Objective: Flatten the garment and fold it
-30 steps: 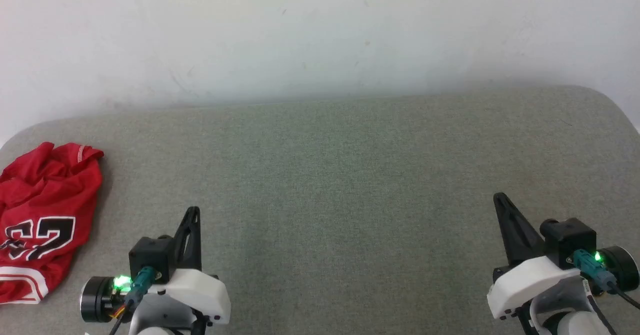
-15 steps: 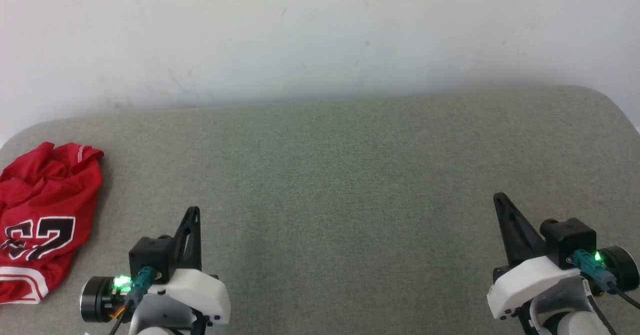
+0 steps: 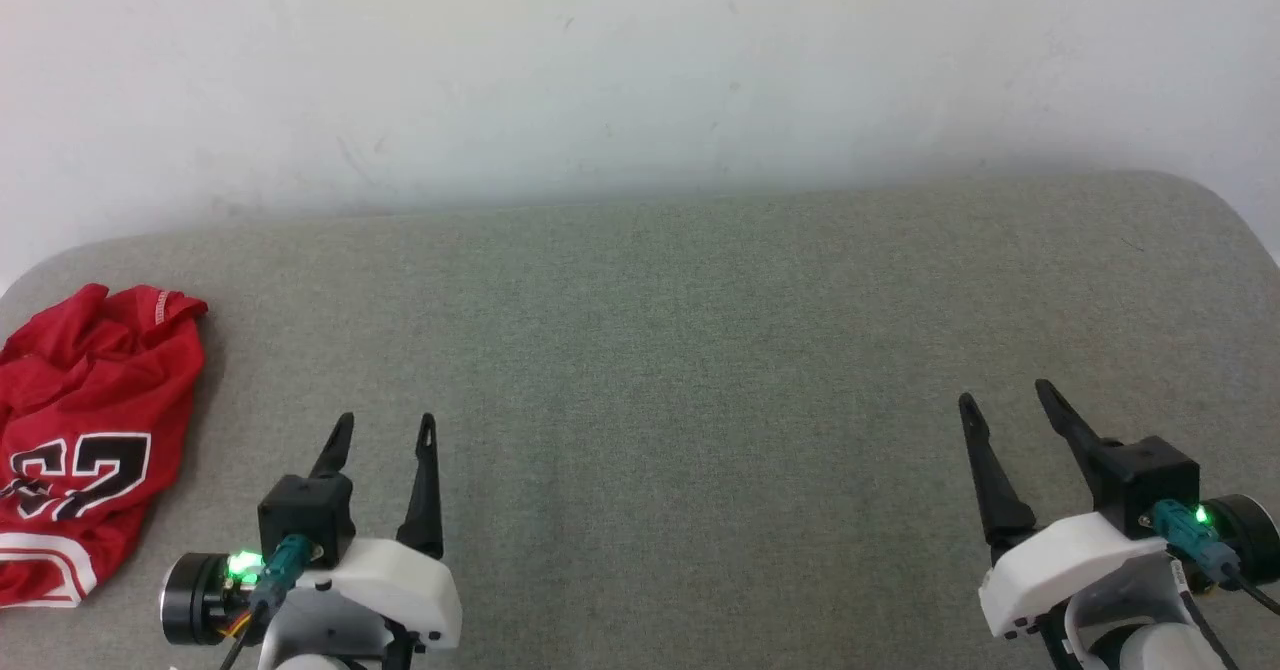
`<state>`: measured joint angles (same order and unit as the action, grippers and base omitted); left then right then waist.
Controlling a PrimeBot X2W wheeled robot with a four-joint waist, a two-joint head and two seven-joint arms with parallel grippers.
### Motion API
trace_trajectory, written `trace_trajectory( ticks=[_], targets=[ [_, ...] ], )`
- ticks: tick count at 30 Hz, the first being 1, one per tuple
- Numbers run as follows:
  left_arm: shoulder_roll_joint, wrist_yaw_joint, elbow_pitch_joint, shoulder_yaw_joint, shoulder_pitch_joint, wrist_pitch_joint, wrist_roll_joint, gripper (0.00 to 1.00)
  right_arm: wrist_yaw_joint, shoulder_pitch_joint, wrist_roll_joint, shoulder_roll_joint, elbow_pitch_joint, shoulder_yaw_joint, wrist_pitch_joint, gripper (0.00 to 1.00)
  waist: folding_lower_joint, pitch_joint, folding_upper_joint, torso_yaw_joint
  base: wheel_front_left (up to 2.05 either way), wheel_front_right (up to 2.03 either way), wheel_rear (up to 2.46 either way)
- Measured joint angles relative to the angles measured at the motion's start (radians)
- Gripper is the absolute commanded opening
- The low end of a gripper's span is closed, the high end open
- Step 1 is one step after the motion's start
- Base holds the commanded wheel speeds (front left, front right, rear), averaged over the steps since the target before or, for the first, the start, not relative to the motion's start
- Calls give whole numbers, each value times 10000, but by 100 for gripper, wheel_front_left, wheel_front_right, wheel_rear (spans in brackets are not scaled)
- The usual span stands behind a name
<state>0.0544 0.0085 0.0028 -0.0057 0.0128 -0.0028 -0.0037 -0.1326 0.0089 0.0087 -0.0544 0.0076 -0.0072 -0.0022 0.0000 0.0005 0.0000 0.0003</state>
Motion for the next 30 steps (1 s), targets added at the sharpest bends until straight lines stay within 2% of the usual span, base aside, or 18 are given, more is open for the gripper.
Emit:
trace_trajectory(
  ticks=[30],
  targets=[
    [0, -79, -42, 58, 12, -608, -150, 100, 0, 0, 336, 0, 245, -844, -619, 100, 0, 195, 0, 314, 0, 0, 0]
  ],
)
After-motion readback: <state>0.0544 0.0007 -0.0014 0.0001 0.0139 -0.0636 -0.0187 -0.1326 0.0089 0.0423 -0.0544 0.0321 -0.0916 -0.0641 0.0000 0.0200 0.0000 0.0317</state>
